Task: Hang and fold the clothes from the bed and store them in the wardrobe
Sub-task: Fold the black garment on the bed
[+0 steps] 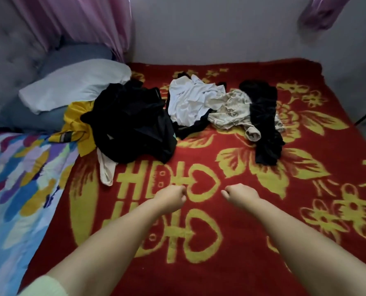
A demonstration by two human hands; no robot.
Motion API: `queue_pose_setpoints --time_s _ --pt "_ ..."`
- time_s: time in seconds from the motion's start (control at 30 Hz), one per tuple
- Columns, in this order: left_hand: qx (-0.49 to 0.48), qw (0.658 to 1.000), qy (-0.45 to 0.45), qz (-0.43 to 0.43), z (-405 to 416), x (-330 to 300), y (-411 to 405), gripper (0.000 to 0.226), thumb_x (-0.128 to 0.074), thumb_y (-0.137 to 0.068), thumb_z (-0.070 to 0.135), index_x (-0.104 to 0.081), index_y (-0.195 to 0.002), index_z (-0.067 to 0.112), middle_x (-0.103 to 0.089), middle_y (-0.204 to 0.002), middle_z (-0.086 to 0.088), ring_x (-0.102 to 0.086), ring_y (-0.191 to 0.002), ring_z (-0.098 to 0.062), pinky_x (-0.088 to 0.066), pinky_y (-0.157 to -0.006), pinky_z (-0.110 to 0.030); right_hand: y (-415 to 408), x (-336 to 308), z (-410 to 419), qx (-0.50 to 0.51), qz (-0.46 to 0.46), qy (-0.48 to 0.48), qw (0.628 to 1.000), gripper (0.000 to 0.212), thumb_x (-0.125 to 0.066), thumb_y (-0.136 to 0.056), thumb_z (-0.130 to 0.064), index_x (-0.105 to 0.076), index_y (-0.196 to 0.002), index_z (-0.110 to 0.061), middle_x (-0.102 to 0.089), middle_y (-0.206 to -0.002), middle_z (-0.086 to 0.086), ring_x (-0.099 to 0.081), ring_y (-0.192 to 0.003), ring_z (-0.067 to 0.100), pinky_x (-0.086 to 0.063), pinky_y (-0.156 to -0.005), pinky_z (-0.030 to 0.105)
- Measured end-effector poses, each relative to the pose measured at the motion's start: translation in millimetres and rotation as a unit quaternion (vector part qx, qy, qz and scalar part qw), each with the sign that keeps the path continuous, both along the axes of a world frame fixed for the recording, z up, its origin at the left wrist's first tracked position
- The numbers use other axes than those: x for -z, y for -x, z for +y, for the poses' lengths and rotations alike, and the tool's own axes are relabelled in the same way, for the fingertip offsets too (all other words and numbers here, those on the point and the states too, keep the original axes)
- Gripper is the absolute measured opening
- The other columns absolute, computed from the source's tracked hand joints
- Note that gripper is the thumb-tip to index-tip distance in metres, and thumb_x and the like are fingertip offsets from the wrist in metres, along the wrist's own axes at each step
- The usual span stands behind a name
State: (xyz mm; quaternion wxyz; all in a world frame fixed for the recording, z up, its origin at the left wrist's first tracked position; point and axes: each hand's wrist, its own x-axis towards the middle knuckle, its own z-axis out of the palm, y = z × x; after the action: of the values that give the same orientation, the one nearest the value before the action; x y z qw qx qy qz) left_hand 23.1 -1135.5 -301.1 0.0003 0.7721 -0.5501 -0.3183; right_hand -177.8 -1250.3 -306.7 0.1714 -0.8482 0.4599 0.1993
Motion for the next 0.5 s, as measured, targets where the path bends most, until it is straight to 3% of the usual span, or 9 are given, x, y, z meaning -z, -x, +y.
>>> queue_pose_setpoints --time_s 0.1,0.2,0.3,0.4,0.5 --pt "-0.045 0.999 0.011 -0.017 -24.1 35.0 -27.0 0.034 -0.041 -0.096 0.025 -0.052 -0.128 0.019 -0.062 -0.113 -0.001 -0.060 -0.080 -0.014 -0.046 -0.057 -0.029 -40.0 49.0 -37.2 -0.025 -0.013 -0.022 0.999 0.040 -0.030 -0.102 -0.037 -0.059 -0.110 -0.011 -0.062 -0.113 0.007 -0.059 -0.100 0.026 -0.050 -0.076 0.036" --pt "-0.074 0.996 0.003 -0.059 -53.7 80.4 -58.0 0.043 -0.044 -0.096 0.023 -0.040 -0.138 0.018 -0.052 -0.128 -0.006 -0.053 -0.111 -0.024 -0.050 -0.082 -0.038 -79.5 119.6 -58.2 -0.043 -0.052 -0.056 0.996 0.039 -0.034 -0.101 -0.036 -0.047 -0.132 -0.015 -0.041 -0.143 0.009 -0.045 -0.127 0.027 -0.045 -0.093 0.040" --pt "-0.104 0.988 0.018 -0.115 -80.4 119.3 -87.5 0.057 -0.045 -0.094 0.021 -0.025 -0.147 0.019 -0.042 -0.135 -0.009 -0.042 -0.123 -0.028 -0.045 -0.094 -0.042 -110.7 175.7 -79.3 -0.110 -0.080 -0.036 0.990 0.052 -0.034 -0.101 -0.036 -0.025 -0.150 -0.020 -0.006 -0.161 0.004 -0.011 -0.147 0.023 -0.020 -0.117 0.042" --pt "-0.121 0.982 0.038 -0.137 -109.7 150.2 -109.8 0.066 -0.049 -0.094 0.023 -0.016 -0.151 0.018 -0.034 -0.144 -0.010 -0.036 -0.129 -0.028 -0.042 -0.097 -0.042 -120.1 225.3 -95.8 -0.130 -0.050 -0.027 0.990 0.058 -0.025 -0.102 -0.042 -0.005 -0.154 -0.026 0.013 -0.161 0.001 0.012 -0.148 0.019 0.002 -0.118 0.047" --pt "-0.115 0.980 0.057 -0.152 -140.6 177.2 -128.8 0.069 -0.051 -0.095 0.026 -0.013 -0.152 0.015 -0.019 -0.156 -0.010 -0.022 -0.142 -0.026 -0.034 -0.106 -0.042 -112.3 262.1 -90.9 -0.151 -0.026 0.040 0.987 0.057 -0.003 -0.098 -0.051 0.017 -0.148 -0.034 0.028 -0.154 -0.005 0.032 -0.139 0.013 0.020 -0.113 0.046"
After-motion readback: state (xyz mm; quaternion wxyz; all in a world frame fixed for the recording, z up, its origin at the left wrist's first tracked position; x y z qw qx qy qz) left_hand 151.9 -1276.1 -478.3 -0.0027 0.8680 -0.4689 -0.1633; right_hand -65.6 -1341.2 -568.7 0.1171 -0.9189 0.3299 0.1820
